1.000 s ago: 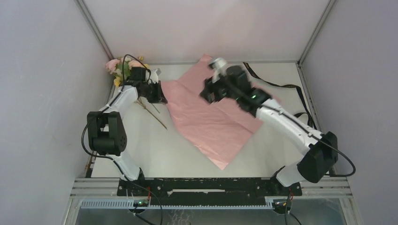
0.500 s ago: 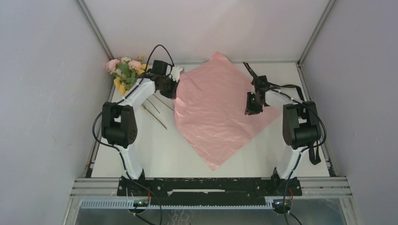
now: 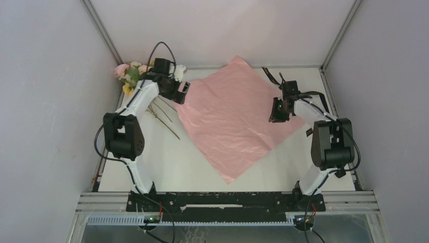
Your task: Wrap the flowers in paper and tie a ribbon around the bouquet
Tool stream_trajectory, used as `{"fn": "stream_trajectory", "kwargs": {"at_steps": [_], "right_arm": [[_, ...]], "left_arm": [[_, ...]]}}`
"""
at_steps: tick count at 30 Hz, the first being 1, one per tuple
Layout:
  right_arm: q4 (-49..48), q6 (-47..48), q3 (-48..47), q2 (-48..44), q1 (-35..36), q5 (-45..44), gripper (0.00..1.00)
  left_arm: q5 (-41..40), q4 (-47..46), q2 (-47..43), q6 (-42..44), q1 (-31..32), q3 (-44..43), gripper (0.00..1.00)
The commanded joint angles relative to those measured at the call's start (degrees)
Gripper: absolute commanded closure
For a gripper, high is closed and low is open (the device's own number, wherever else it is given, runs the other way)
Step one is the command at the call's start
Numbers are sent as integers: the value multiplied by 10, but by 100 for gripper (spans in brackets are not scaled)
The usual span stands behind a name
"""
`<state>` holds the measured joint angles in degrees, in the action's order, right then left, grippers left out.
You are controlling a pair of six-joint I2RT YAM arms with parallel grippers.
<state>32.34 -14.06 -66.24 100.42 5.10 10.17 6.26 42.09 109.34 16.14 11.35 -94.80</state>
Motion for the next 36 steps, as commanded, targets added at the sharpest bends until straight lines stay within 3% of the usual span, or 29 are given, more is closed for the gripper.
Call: {"fn": "stream_trajectory", "kwargs": {"at_steps": [1,5,9,15,22,24,26,27,28,32,36], "right_arm": [[-10,-13,-4,-93,33,-30,70],[-16,-5,2,-140,77,-45,69],[-45,2,24,-165,102,-30,68],[-53,15,28,-162,111,-2,67],[-52,28,29,-154,119,-7,66],[-51,29,28,-155,119,-7,66],[-48,29,29,-157,121,-8,66],[-48,29,28,-159,121,-9,66],[-47,28,28,-162,121,-10,66],[-42,26,28,-180,128,-17,66],[-37,34,29,-209,147,-20,65]], "left_arm": [[-53,33,-96,13,-79,18,0],[-103,29,-111,39,-168,78,4],[-115,11,-83,72,-217,116,26],[-141,-29,-13,123,-235,125,14],[-188,-27,92,108,-236,31,16],[-185,-18,102,105,-236,14,24],[-182,-12,104,107,-236,11,48],[-184,-6,104,106,-236,11,68],[-180,7,104,107,-237,9,96],[-108,76,66,85,-257,19,100],[-27,65,-48,31,-298,55,100]]}}
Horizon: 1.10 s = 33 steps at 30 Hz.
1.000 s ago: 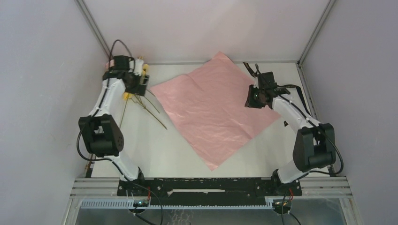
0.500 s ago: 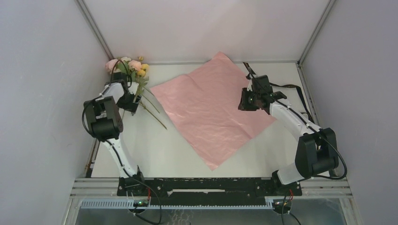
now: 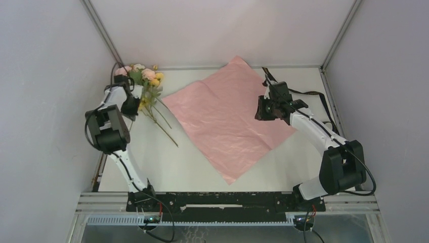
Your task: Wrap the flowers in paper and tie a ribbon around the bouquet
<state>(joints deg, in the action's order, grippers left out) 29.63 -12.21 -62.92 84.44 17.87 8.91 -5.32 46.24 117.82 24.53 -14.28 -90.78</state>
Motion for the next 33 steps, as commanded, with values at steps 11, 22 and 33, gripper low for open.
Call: {"fn": "stream_trajectory", "kwargs": {"at_steps": [11,22,33], "right_arm": [[-154,16,-5,-127,162,161,59],[-645,-350,-50,83,245,229,16],[-748,-557,-85,230,238,120,29]], "left_arm": [[372,52,-375,-138,-80,46,100],[468,46,-483,-194,102,125,100],[430,13,-491,-195,253,195,100]]}}
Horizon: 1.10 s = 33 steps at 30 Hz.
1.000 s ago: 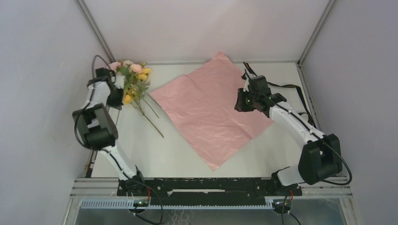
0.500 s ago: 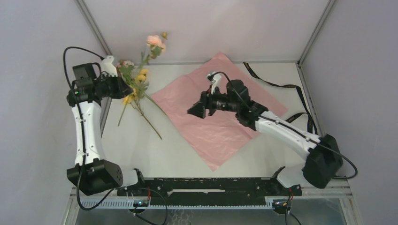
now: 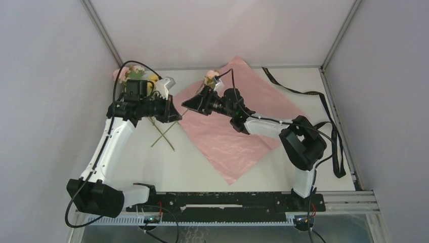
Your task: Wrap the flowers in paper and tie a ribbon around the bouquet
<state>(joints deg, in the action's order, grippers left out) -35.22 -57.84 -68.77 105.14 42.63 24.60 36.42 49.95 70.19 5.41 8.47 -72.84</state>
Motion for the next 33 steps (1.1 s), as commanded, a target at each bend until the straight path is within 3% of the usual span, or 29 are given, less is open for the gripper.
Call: {"fn": "stream_trajectory", "kwargs": {"at_steps": [1,5,7,9,10,12,13,15,16,19,24,25,28,30,33], "right_arm": [[-103,-112,-26,30,-13,-40,35],[-111,-118,-26,40,-25,-31,82],[-95,-106,-27,34,-32,-23,100],[-71,-81,-27,22,-44,-6,100],[-46,-56,-29,13,-54,16,100],[99,51,-63,-4,-79,46,100],[203,129,-93,-12,-97,51,100],[411,270,-166,-13,-118,14,100],[490,342,-198,-5,-128,-10,100],[668,429,-283,45,-155,-49,100],[779,471,-384,142,-178,-128,100],[784,478,-401,157,-179,-149,94],[801,489,-473,210,-188,-199,59],[825,489,-516,233,-192,-226,47],[838,487,-518,223,-190,-258,45]], "left_arm": [[14,-27,-16,-1,32,20,100],[13,-37,-18,1,53,31,100],[20,-39,-19,6,55,34,100],[15,-38,-20,11,56,29,100],[-2,-34,-20,10,56,21,85],[-63,-26,-18,10,53,-1,33],[-97,-25,-17,7,48,-10,19],[-167,-39,-11,-6,27,-15,9],[-194,-49,-3,-27,11,-15,8],[-244,-89,35,-110,-44,-9,8],[-272,-97,146,-213,-103,-41,14],[-281,-100,167,-226,-105,-48,15],[-303,-117,230,-273,-106,-67,16],[-321,-120,270,-312,-110,-91,18],[-360,-113,329,-354,-121,-131,22]]}}
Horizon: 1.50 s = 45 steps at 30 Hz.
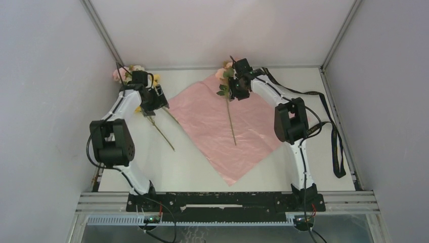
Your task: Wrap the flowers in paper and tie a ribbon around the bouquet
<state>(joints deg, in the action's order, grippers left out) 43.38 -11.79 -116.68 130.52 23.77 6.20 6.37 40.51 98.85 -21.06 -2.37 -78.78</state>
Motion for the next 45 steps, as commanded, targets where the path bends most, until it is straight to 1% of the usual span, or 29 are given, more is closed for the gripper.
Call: {"fn": "stream_trajectory", "kwargs": {"at_steps": [1,4,8,10,11,13,15,17,19,21,23,24,25,26,27,28,29,30,31,34,35,37,41,45], "right_arm": [[44,28,-20,-45,2,-78,45],[2,32,67,-107,16,-83,45],[-67,26,180,-190,36,-72,45],[-90,23,219,-223,46,-55,45],[-97,21,233,-229,50,-47,45],[-102,20,248,-242,57,-32,45],[-97,22,249,-245,64,-28,45],[-91,28,250,-249,72,-29,45],[-88,30,253,-255,78,-28,46],[-83,29,256,-264,84,-23,46],[-84,28,262,-277,91,-17,46],[-85,28,265,-285,94,-16,46],[-85,29,267,-292,98,-17,46],[-85,28,268,-299,100,-17,46],[-84,29,270,-307,103,-18,46],[-83,29,271,-316,105,-19,46],[-81,29,272,-322,107,-21,46],[-79,30,272,-328,108,-22,46],[-78,30,272,-334,110,-22,46],[-77,29,273,-352,116,-18,46],[-77,29,273,-358,119,-15,46],[-79,28,273,-367,126,-3,46],[-104,14,280,-391,130,72,46],[-124,2,283,-418,133,126,46]], "left_arm": [[-77,-11,58,-100,-15,-83,24],[-100,10,72,-121,-24,-81,28],[-136,-23,17,-138,-34,0,32],[-169,-46,-8,-139,-34,36,32],[-179,-55,-11,-135,-35,47,30],[-189,-54,5,-126,-35,45,27],[-186,-35,39,-121,-38,24,24],[-172,-17,82,-121,-41,2,24],[-155,-14,109,-120,-42,-13,26],[-137,-14,131,-113,-42,-24,32],[-123,-9,150,-110,-42,-36,35],[-118,-5,157,-110,-43,-40,39],[-115,-2,161,-109,-45,-40,45],[-105,-3,161,-107,-48,-39,59],[-91,-1,157,-105,-53,-34,78],[-74,-1,148,-106,-61,-27,94],[-51,-2,130,-108,-71,-16,99],[-36,-2,97,-116,-85,-1,100],[-37,-6,76,-122,-94,16,100],[-50,-27,-40,-136,-133,70,100],[-47,-27,-85,-137,-147,78,100],[-23,-14,-143,-136,-174,83,100],[29,22,-227,-125,-186,71,100],[76,30,-289,-112,-175,69,100]]}}
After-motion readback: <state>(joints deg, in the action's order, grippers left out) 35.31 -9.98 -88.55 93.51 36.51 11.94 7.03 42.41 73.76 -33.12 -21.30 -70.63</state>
